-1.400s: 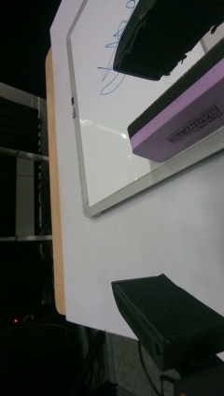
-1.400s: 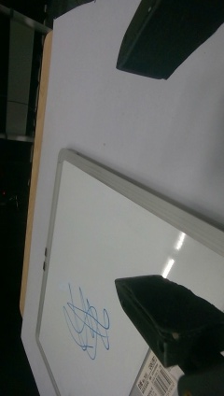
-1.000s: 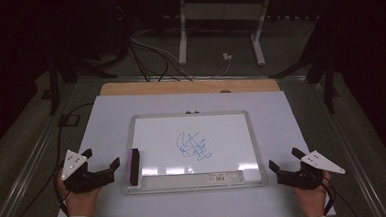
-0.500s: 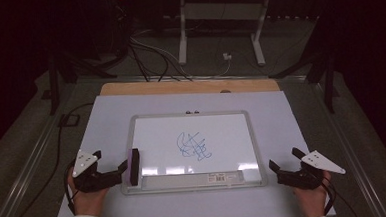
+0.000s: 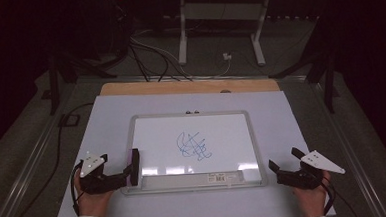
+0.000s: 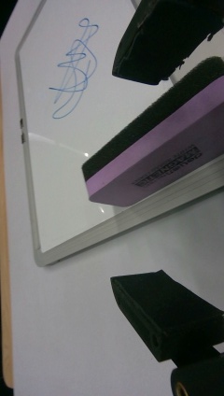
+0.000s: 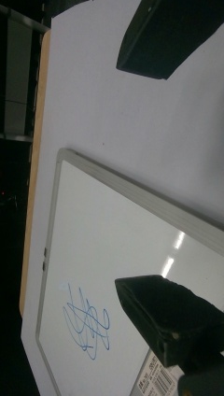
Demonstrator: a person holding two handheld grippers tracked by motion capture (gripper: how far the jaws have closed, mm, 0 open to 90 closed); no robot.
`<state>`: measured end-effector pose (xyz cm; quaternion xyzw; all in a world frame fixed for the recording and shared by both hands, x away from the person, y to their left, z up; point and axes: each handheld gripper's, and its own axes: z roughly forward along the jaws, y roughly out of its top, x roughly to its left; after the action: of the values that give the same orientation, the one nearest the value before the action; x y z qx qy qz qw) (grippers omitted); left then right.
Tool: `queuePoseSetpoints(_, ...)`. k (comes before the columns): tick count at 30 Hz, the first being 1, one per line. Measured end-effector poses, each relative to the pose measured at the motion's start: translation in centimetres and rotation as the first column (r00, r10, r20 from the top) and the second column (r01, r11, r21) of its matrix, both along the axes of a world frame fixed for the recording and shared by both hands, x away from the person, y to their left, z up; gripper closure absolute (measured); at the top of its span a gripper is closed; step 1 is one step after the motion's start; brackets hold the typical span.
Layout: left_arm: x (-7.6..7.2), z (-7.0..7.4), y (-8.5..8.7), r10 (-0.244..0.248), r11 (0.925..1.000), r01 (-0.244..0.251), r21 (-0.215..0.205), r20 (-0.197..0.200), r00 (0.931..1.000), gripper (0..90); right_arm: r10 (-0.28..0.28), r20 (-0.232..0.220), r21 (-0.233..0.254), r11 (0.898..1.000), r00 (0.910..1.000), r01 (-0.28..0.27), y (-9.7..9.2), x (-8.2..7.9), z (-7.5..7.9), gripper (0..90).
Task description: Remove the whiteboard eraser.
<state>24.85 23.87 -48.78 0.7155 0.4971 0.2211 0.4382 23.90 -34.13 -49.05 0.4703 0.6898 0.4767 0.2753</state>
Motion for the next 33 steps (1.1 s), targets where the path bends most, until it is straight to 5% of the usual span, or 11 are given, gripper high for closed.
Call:
queuePoseSetpoints(20, -0.3, -0.8, 0.1, 0.0, 0.9999, 0.0, 0.012, -0.073, 0.9973, 8.3, -0.004, -0.001, -0.003, 1.0, 1.0, 0.004, 0.0, 0.0, 0.0, 0.0)
queuePoseSetpoints(33, 0.0, -0.7, -1.2, -0.061, 0.9981, 0.061, -0.004, -0.11, 0.9921, 16.2, -0.005, 0.0, -0.003, 1.0, 1.0, 0.005, 0.0, 0.0, 0.0, 0.0)
